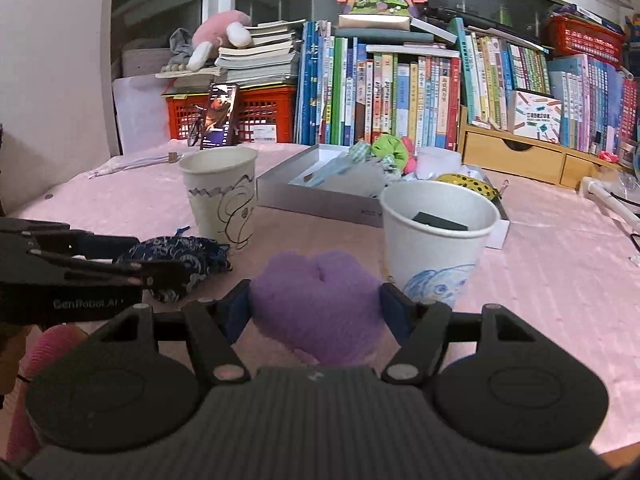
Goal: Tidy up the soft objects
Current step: 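Lift the pouch and plush heart and carry both over the white tray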
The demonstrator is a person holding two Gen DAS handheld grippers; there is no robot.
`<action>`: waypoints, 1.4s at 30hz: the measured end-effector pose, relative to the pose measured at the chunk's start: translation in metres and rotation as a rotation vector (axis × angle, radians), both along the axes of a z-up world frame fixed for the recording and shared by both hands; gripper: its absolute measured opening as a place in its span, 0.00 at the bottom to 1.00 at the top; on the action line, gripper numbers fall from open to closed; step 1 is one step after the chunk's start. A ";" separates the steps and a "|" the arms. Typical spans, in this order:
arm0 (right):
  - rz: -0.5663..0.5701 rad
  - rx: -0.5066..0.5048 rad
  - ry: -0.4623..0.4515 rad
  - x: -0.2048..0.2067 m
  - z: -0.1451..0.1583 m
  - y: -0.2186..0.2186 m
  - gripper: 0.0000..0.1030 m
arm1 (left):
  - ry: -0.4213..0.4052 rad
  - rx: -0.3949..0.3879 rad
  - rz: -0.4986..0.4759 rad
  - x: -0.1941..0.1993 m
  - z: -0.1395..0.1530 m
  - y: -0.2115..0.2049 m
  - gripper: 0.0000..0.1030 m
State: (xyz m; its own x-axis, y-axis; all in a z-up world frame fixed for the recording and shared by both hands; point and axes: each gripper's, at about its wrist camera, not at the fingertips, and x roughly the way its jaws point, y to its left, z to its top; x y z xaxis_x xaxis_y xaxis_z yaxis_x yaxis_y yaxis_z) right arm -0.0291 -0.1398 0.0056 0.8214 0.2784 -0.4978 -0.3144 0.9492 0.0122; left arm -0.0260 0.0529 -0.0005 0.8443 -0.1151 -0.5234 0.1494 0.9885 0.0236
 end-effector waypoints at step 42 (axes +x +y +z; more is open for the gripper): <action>0.007 0.078 -0.175 -0.012 0.060 -0.021 0.67 | -0.175 -0.081 -0.109 0.006 0.091 -0.024 0.41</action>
State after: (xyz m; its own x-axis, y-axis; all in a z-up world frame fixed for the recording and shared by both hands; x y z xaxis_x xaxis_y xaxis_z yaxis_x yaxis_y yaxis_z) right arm -0.0407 -0.1607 0.0655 0.8917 0.3162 -0.3240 -0.3244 0.9454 0.0298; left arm -0.0203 0.0285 0.0905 0.9014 -0.2467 -0.3558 0.2565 0.9663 -0.0200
